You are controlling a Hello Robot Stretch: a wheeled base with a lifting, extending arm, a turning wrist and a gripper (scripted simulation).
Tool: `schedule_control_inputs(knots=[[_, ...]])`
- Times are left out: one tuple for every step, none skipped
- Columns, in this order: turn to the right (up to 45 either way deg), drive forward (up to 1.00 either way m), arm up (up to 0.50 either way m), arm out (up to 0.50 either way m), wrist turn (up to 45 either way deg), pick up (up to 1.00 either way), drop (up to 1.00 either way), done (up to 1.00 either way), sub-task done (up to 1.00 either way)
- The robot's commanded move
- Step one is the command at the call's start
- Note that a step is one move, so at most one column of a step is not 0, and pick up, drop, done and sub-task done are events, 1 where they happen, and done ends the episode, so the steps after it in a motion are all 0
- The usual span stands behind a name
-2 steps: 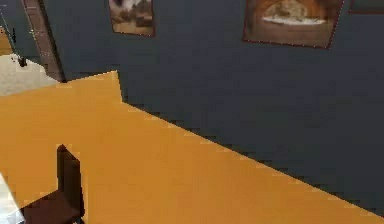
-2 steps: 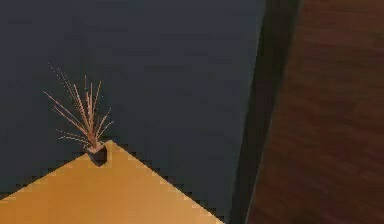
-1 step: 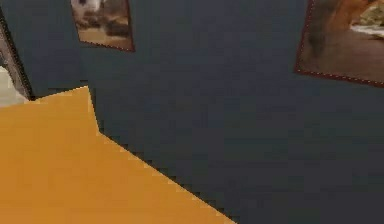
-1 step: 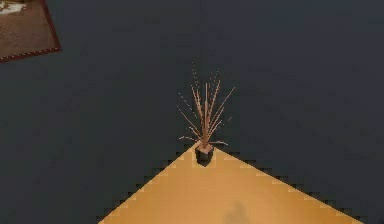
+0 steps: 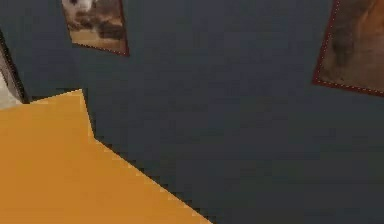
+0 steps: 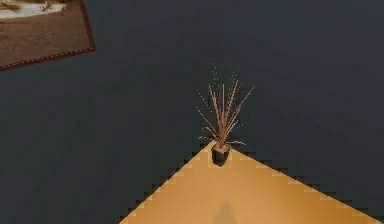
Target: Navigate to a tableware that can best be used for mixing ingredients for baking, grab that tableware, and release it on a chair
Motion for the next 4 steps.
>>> schedule_control_inputs(knots=[[-45.0, 0.00, 0.00, 0.00, 0.0, 0.00, 0.00, 0.00, 0.00], [-3.0, 0.00, 0.00, 0.00, 0.0, 0.00, 0.00, 0.00, 0.00], [45.0, 0.00, 0.00, 0.00, 0.0, 0.00, 0.00, 0.00, 0.00], [42.0, 0.00, 0.00, 0.00, 0.0, 0.00, 0.00, 0.00, 0.00]])
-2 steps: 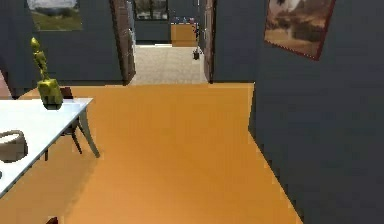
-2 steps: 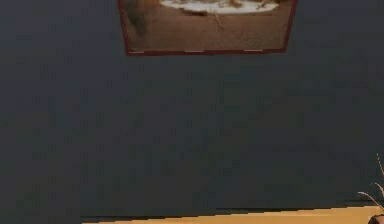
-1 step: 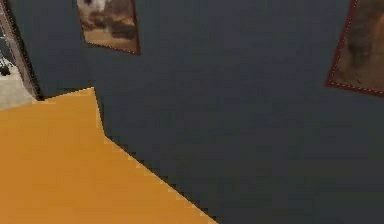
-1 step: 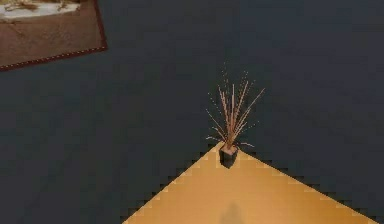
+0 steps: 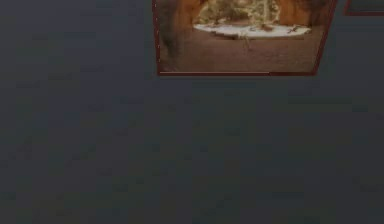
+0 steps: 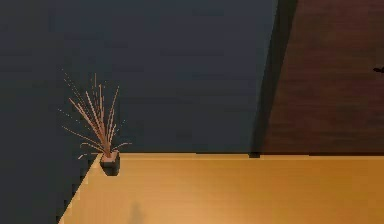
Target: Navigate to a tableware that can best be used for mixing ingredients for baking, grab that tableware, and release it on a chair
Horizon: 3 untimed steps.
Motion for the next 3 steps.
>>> schedule_control_inputs(knots=[[0.0, 0.15, 0.00, 0.00, 0.0, 0.00, 0.00, 0.00, 0.00], [-45.0, 0.00, 0.00, 0.00, 0.0, 0.00, 0.00, 0.00, 0.00], [-45.0, 0.00, 0.00, 0.00, 0.0, 0.00, 0.00, 0.00, 0.00]])
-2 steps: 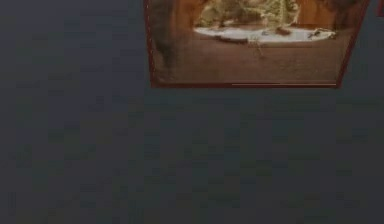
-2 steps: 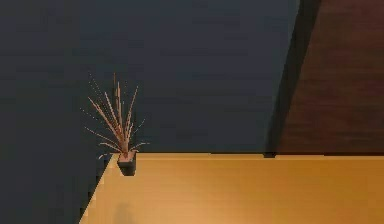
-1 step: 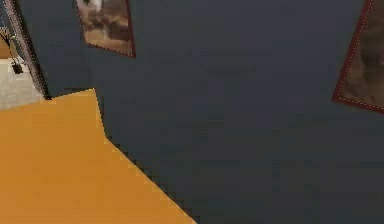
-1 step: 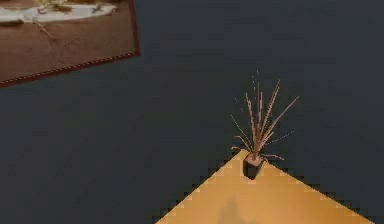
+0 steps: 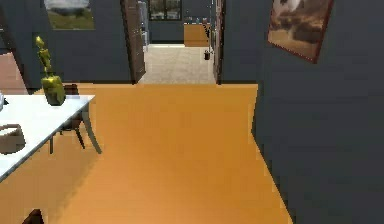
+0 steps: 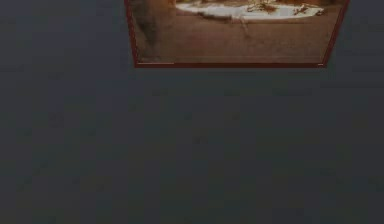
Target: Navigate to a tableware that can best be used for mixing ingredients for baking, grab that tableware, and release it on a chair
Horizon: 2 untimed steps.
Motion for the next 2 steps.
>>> schedule_control_inputs(knots=[[-6.0, 0.00, 0.00, 0.00, 0.0, 0.00, 0.00, 0.00, 0.00], [0.0, 0.75, 0.00, 0.00, 0.0, 0.00, 0.00, 0.00, 0.00]])
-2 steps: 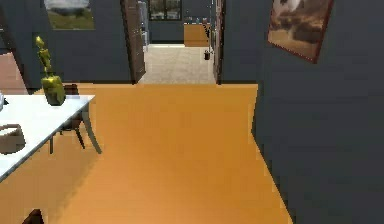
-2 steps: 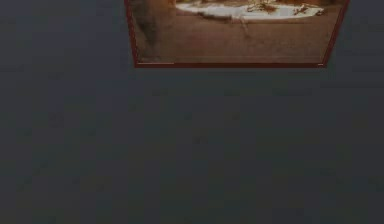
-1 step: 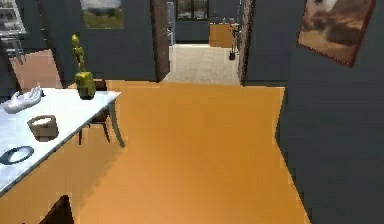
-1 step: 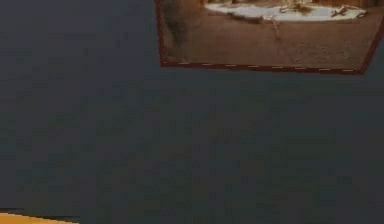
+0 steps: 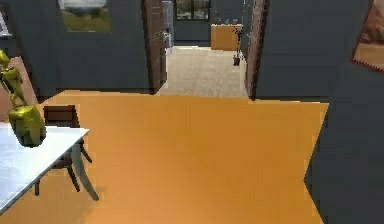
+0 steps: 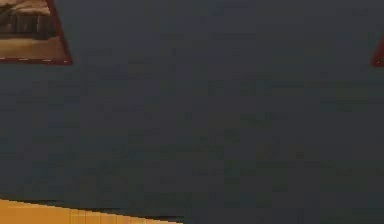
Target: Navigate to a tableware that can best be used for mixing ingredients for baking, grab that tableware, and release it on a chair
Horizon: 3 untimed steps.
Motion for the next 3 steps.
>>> schedule_control_inputs(knots=[[0.0, 1.00, 0.00, 0.00, 0.0, 0.00, 0.00, 0.00, 0.00], [0.0, 1.00, 0.00, 0.00, 0.0, 0.00, 0.00, 0.00, 0.00], [0.0, 1.00, 0.00, 0.00, 0.0, 0.00, 0.00, 0.00, 0.00]])
